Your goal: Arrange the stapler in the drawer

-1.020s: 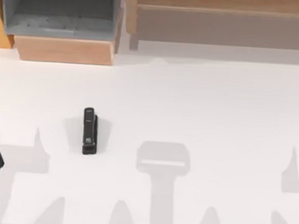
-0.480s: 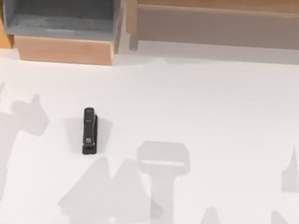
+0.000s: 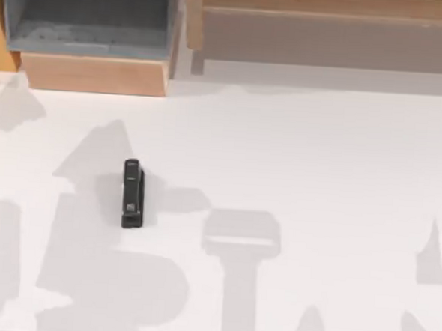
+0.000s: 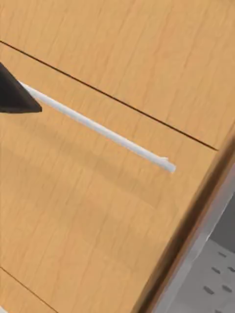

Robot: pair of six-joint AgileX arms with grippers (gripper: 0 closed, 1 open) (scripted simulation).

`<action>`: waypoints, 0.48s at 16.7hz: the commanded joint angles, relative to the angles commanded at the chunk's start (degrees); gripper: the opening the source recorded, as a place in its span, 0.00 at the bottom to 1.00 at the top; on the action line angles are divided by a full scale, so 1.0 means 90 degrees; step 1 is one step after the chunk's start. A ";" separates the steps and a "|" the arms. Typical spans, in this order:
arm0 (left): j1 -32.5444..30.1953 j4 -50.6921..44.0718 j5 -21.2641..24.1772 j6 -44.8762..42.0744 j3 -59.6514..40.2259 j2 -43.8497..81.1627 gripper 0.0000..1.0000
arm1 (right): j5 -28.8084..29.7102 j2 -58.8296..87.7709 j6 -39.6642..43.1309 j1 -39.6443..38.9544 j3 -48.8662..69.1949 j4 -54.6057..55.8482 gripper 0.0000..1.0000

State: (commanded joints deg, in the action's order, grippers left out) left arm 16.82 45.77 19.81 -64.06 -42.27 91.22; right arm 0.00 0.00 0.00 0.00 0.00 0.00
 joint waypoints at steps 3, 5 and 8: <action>0.0311 0.0904 0.0307 -0.1152 -0.0863 0.1655 1.00 | 0.0000 0.0000 0.0000 0.0000 0.0000 0.0000 1.00; 0.0484 0.1423 0.0474 -0.1797 -0.1363 0.2596 1.00 | 0.0000 0.0000 0.0000 0.0000 0.0000 0.0000 1.00; 0.0675 0.2015 0.0653 -0.2520 -0.1937 0.3679 1.00 | 0.0000 0.0000 0.0000 0.0000 0.0000 0.0000 1.00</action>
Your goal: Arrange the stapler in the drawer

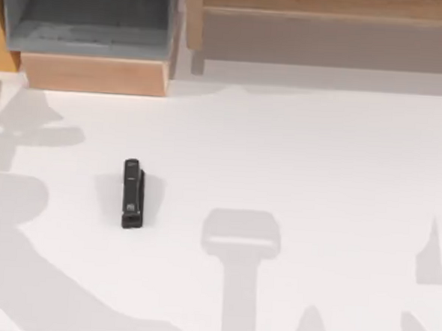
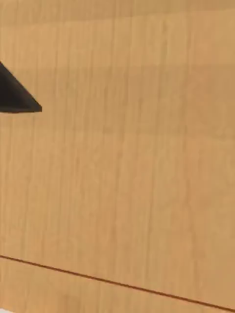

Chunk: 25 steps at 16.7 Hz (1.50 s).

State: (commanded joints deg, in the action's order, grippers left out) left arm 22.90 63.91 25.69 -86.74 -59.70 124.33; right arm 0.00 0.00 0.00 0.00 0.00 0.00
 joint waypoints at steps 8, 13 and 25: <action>0.0123 0.0379 0.0107 -0.0450 -0.0370 0.0705 1.00 | 0.0000 0.0000 0.0000 0.0000 0.0000 0.0000 1.00; 0.0043 0.0215 0.0029 -0.0449 -0.0683 0.0852 1.00 | 0.0000 0.0000 0.0000 0.0000 0.0000 0.0000 1.00; -0.0039 -0.0005 -0.0051 -0.0445 -0.1099 0.1046 0.62 | 0.0000 0.0000 0.0000 0.0000 0.0000 0.0000 1.00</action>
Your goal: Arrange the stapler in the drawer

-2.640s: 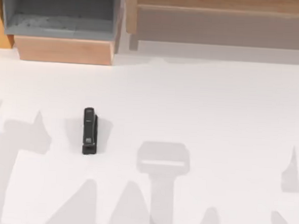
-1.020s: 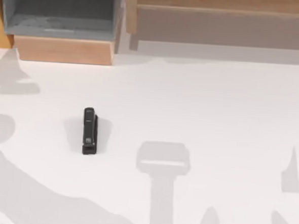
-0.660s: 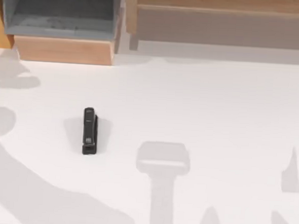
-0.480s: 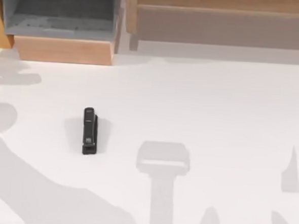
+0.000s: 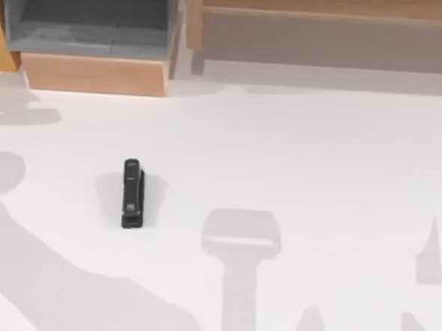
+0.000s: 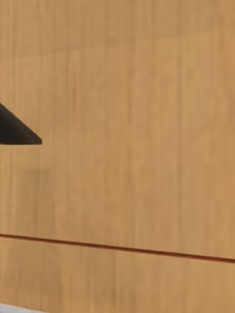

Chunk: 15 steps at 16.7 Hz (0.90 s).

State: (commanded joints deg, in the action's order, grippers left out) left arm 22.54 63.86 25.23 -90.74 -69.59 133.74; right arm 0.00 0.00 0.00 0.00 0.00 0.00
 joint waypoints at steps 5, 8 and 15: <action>0.0000 0.0000 0.0000 0.0000 0.0000 0.0000 0.25 | 0.0000 0.0000 0.0000 0.0000 0.0000 0.0000 1.00; 0.0000 0.0000 0.0000 0.0000 0.0000 0.0000 0.02 | 0.0000 0.0000 0.0000 0.0000 0.0000 0.0000 1.00; 0.0000 0.0000 0.0000 0.0000 0.0000 0.0000 0.00 | 0.0000 0.0000 0.0000 0.0000 0.0000 0.0000 1.00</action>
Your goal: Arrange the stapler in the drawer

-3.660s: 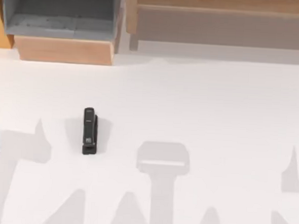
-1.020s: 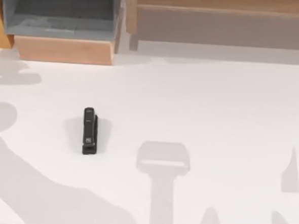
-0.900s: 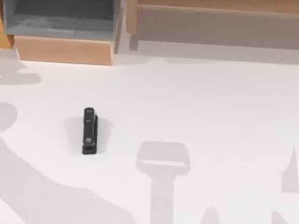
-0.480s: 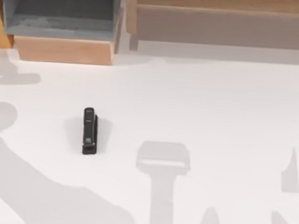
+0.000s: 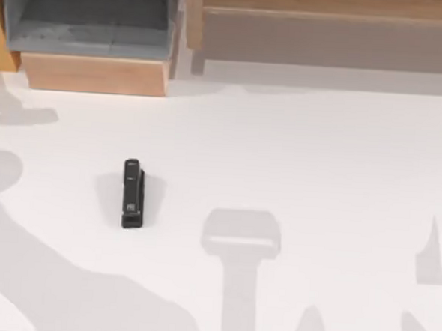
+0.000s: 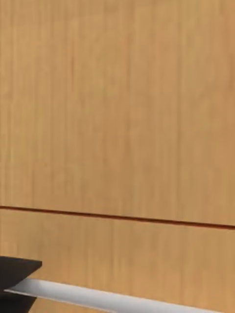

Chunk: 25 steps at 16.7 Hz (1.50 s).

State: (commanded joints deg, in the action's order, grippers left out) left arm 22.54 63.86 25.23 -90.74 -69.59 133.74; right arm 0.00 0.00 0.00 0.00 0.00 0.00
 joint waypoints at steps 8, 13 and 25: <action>0.0255 0.0377 0.0182 0.0035 0.0815 -0.0315 0.00 | 0.0000 0.0000 0.0000 0.0000 0.0000 0.0000 1.00; 0.0461 0.0852 0.0426 0.0013 0.1713 -0.0723 0.00 | 0.0000 0.0000 0.0000 0.0000 0.0000 0.0000 1.00; 0.0972 0.1599 0.0941 -0.0007 0.3142 -0.1308 0.00 | 0.0000 0.0000 0.0000 0.0000 0.0000 0.0000 1.00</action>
State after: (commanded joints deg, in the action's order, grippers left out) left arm 31.29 78.25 33.70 -90.81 -41.31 121.97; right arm 0.00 0.00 0.00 0.00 0.00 0.00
